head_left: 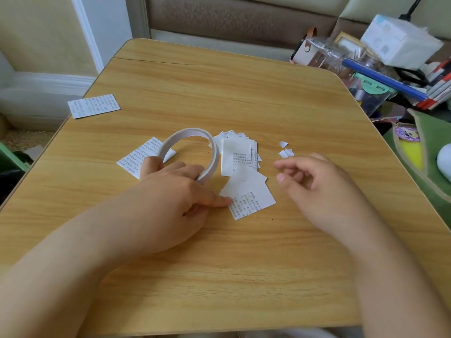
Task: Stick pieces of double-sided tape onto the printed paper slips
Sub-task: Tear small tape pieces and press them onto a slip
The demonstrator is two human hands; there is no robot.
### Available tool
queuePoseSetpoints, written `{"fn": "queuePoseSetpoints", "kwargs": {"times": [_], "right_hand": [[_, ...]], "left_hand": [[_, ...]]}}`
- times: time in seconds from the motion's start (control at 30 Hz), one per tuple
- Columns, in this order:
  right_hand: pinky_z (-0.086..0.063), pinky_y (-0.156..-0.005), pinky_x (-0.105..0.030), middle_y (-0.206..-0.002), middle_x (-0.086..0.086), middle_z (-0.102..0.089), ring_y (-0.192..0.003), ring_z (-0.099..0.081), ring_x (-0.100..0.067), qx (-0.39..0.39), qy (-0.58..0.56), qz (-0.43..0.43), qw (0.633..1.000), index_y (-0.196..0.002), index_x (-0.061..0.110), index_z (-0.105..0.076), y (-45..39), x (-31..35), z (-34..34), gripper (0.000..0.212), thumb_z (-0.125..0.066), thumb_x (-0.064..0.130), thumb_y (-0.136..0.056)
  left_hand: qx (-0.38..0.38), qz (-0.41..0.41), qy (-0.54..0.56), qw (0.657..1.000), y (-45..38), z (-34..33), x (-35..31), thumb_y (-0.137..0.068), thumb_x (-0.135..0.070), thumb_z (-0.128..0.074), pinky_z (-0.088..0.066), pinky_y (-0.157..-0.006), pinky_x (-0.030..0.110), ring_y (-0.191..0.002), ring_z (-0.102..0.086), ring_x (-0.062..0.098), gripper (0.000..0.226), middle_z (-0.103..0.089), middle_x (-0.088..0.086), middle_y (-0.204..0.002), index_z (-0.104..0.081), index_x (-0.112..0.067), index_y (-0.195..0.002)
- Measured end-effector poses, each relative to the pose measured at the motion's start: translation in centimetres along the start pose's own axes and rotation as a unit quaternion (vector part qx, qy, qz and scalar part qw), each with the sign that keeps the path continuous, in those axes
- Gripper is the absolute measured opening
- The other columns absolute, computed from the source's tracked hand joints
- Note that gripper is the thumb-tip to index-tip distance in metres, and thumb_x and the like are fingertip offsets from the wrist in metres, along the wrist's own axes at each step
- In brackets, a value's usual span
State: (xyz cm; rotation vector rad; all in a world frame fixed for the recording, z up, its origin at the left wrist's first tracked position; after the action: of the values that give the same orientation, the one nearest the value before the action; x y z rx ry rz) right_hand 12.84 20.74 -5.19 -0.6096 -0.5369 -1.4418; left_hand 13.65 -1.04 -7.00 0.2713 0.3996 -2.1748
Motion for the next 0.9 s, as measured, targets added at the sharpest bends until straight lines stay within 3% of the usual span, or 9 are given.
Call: {"fn": "queuePoseSetpoints", "kwargs": {"times": [0.07,0.2,0.33,0.5,0.7,0.8,0.9], "right_hand": [[-0.033,-0.068,0.003,-0.095,0.017,-0.049,-0.079,-0.047,0.017,0.007,0.047,0.014,0.999,-0.101,0.029,-0.066,-0.4,0.7,-1.1,0.013,-0.057,0.025,-0.093],[-0.034,-0.062,-0.005,-0.090,0.016,-0.047,-0.074,-0.047,0.005,0.022,0.074,-0.008,0.997,-0.086,0.029,-0.058,-1.0,1.4,-2.2,0.007,-0.056,0.032,-0.092],[-0.037,-0.052,-0.010,-0.070,0.013,-0.050,-0.055,-0.045,0.002,0.028,-0.004,-0.034,0.999,-0.078,0.026,-0.055,-1.2,1.8,-2.1,0.014,-0.061,0.028,-0.090],[-0.042,-0.059,-0.020,-0.068,0.007,-0.063,-0.062,-0.054,-0.006,-0.023,-0.129,-0.052,0.990,-0.076,0.021,-0.058,-1.3,1.5,-1.4,0.014,-0.065,0.020,-0.088],[-0.048,-0.060,-0.013,-0.067,0.012,-0.072,-0.057,-0.060,0.001,-0.134,-0.231,-0.057,0.962,-0.088,0.028,-0.066,-0.9,0.1,1.2,0.016,-0.067,0.012,-0.087],[-0.048,-0.052,-0.012,-0.060,0.006,-0.070,-0.051,-0.061,-0.002,-0.124,-0.281,-0.094,0.947,-0.082,0.015,-0.066,-0.3,-0.3,1.7,0.009,-0.067,0.007,-0.086],[-0.048,-0.048,-0.014,-0.058,0.000,-0.070,-0.050,-0.063,-0.006,-0.104,-0.288,-0.115,0.945,-0.076,0.013,-0.063,0.4,-0.3,2.0,0.011,-0.068,0.007,-0.084]], "left_hand": [[-0.004,-0.003,-0.003,1.000,0.0,0.0,0.0,-0.078,-0.038,-0.031,-0.012,-0.069,0.027,-0.068,-0.047,0.013,0.045,-0.044,-0.011,-0.068,-0.067,-0.050,-0.103],[-0.014,-0.006,-0.018,1.000,0.1,0.0,-0.1,-0.078,-0.035,-0.034,-0.023,-0.073,0.035,-0.065,-0.048,0.015,0.044,-0.043,-0.009,-0.066,-0.069,-0.048,-0.101],[-0.027,-0.013,-0.029,0.999,0.2,-0.1,-0.2,-0.079,-0.034,-0.036,-0.029,-0.069,0.036,-0.062,-0.045,0.011,0.042,-0.041,-0.010,-0.065,-0.069,-0.047,-0.101],[-0.047,-0.017,-0.034,0.998,0.2,-0.1,-0.3,-0.078,-0.033,-0.037,-0.031,-0.067,0.036,-0.059,-0.045,0.012,0.042,-0.037,-0.011,-0.063,-0.070,-0.046,-0.099],[-0.059,-0.016,-0.033,0.998,0.0,0.0,-0.6,-0.079,-0.034,-0.037,-0.030,-0.068,0.035,-0.060,-0.043,0.011,0.040,-0.033,-0.013,-0.064,-0.071,-0.043,-0.097],[-0.062,-0.020,-0.035,0.997,-0.1,-0.1,-1.0,-0.079,-0.034,-0.037,-0.030,-0.065,0.035,-0.061,-0.050,0.013,0.039,-0.032,-0.013,-0.066,-0.072,-0.040,-0.095],[-0.070,-0.026,-0.039,0.996,-0.4,-0.2,-1.2,-0.079,-0.034,-0.037,-0.030,-0.064,0.036,-0.060,-0.045,0.012,0.039,-0.025,-0.013,-0.065,-0.073,-0.038,-0.093]]}}
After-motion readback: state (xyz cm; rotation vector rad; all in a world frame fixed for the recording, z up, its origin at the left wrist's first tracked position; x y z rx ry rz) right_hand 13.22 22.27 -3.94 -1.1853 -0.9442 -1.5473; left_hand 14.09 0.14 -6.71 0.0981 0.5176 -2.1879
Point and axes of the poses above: each hand's wrist, its own y-axis away from the middle knuckle, its own z-axis out of the back of the hand, x = y × z, the point moved 3 cm from there along -y, towards the middle knuckle
